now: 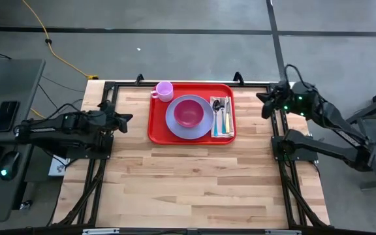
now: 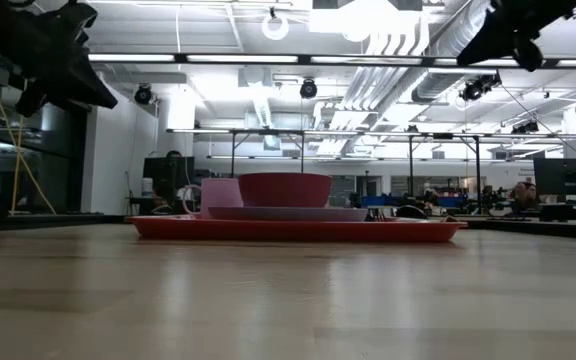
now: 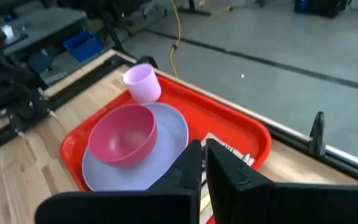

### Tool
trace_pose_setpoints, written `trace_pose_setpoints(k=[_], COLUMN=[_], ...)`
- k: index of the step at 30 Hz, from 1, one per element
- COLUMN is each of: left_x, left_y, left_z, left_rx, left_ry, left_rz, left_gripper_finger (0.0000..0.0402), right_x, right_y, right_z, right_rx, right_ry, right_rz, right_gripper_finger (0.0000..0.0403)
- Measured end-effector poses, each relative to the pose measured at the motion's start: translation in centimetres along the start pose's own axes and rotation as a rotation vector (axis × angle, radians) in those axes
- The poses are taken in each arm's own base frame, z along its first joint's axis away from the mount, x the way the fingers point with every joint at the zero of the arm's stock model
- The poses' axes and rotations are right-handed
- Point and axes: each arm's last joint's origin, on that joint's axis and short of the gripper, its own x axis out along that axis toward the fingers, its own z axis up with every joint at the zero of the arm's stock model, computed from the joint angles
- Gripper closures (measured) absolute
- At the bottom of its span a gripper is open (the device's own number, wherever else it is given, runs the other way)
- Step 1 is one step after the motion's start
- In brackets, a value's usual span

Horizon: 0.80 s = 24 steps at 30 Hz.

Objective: Set up tray
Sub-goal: Return to Home Position

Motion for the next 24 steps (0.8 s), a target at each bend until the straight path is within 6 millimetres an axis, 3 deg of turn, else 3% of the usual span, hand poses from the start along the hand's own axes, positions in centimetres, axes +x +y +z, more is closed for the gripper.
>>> trace_pose_setpoints(k=[10, 24], left_x=[1.4, 3.8], left_y=[0.3, 0.8], left_z=[-1.5, -3.8], left_rx=[0.002, 0.046], left_ry=[-0.097, -0.114], left_rz=[-0.149, -0.255], left_gripper_finger=[0.0346, 0.0346], right_x=[-3.5, -6.5], right_y=[-0.3, -0.4], right_z=[-0.6, -1.8], right_rx=[-0.002, -0.101], right_ry=[-0.124, -0.191], right_rz=[0.021, 0.13], right_gripper_finger=[0.0403, 0.0402])
